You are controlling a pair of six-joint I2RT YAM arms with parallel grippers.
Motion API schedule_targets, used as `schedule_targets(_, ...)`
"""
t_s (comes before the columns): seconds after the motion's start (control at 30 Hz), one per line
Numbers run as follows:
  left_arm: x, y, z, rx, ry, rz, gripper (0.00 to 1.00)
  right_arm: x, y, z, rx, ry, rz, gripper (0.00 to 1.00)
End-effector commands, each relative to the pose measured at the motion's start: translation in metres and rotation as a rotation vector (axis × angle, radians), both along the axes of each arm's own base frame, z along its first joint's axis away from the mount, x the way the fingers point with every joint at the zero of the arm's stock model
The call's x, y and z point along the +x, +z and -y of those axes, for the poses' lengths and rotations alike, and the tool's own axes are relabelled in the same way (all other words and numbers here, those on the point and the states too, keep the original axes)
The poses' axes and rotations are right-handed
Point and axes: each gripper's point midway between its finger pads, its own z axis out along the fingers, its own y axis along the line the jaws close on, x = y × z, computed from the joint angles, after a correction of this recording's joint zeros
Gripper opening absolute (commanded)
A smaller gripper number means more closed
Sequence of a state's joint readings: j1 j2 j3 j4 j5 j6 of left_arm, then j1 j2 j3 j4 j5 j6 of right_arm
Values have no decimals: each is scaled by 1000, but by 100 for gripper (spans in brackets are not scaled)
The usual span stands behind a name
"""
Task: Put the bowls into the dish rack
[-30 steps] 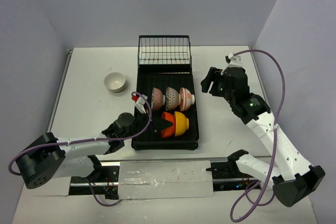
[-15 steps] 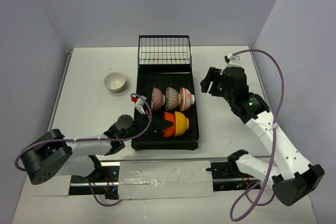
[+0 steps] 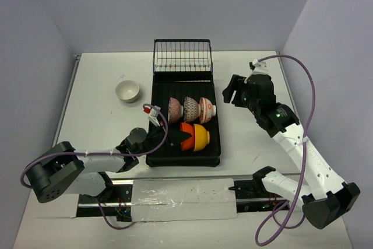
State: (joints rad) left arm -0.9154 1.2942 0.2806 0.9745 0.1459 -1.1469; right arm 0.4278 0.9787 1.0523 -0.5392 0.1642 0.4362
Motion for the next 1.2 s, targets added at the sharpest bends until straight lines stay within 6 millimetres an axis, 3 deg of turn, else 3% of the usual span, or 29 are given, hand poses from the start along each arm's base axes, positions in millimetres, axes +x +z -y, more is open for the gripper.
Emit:
schedule_targets(0.0, -1, -37, -10, 102, 15, -43, 0, 4, 6, -2, 4, 4, 28, 72)
schedule_targets(0.17, -1, -46, -18, 131, 31, -60, 0, 4, 5, -3, 2, 6, 25, 72)
schedule_targets(0.37, -3, -55, -21, 159, 24, -76, 15, 4, 5, -2, 2, 3, 26, 72)
schedule_targets(0.5, -4, -59, -24, 170, 30, -89, 18, 5, 3, -3, 2, 5, 22, 72)
schedule_targets(0.53, -3, -58, -25, 169, 38, -87, 19, 5, 3, -3, 2, 3, 21, 72)
schedule_targets(0.67, -3, -56, -32, 182, 65, -79, 40, 6, 2, -4, 3, 5, 17, 72)
schedule_targets(0.9, 0, -44, -40, 193, 100, -44, 51, 6, 2, -6, 6, 12, 14, 71)
schedule_targets(1.17, 0, -35, -44, 190, 108, -29, 55, 3, 4, -6, 11, 21, 20, 71)
